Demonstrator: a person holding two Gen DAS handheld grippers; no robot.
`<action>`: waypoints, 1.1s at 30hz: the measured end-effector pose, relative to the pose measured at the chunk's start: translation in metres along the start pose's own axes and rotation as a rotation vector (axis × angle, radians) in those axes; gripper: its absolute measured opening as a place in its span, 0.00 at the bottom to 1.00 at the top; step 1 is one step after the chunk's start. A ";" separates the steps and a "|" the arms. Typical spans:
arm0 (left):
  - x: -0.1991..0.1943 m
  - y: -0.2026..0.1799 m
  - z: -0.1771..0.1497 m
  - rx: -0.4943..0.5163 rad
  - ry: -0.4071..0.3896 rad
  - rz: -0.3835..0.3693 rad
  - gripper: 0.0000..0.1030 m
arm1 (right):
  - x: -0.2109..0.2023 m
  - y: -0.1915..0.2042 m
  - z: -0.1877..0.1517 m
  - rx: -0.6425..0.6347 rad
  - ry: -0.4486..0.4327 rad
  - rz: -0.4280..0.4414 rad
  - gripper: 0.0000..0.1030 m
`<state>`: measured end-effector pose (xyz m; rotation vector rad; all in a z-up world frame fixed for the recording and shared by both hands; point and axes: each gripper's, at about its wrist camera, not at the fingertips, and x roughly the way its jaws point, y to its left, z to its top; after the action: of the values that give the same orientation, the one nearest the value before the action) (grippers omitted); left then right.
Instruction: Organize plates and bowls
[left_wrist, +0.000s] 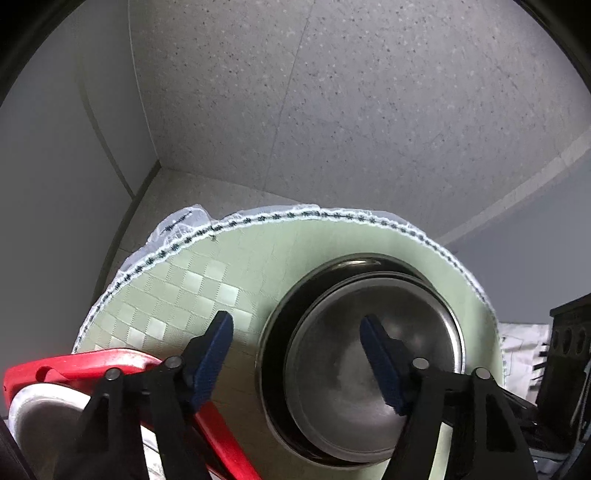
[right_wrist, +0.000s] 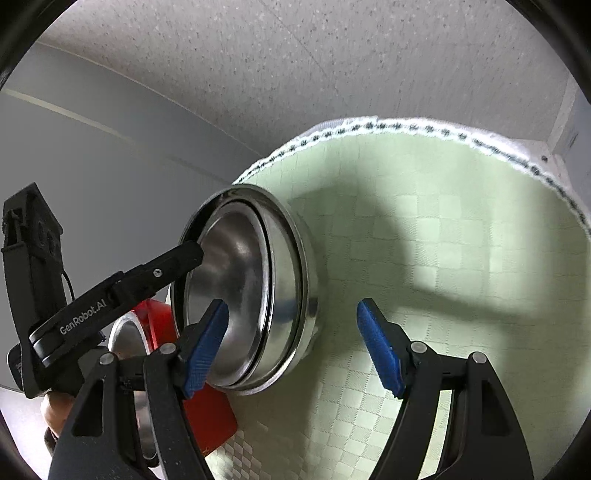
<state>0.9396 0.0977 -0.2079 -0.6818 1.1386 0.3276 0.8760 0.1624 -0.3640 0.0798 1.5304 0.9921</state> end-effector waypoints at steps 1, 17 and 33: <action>0.001 -0.001 0.000 0.006 -0.001 0.005 0.63 | 0.003 0.000 0.000 0.002 0.010 0.014 0.67; 0.018 -0.016 0.002 0.088 0.011 0.036 0.42 | 0.014 -0.020 0.000 0.029 0.021 0.064 0.38; 0.012 -0.030 -0.004 0.133 -0.013 0.003 0.37 | -0.002 -0.044 -0.019 0.055 0.004 0.079 0.39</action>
<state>0.9585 0.0717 -0.2102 -0.5604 1.1385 0.2556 0.8818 0.1235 -0.3914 0.1778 1.5686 1.0131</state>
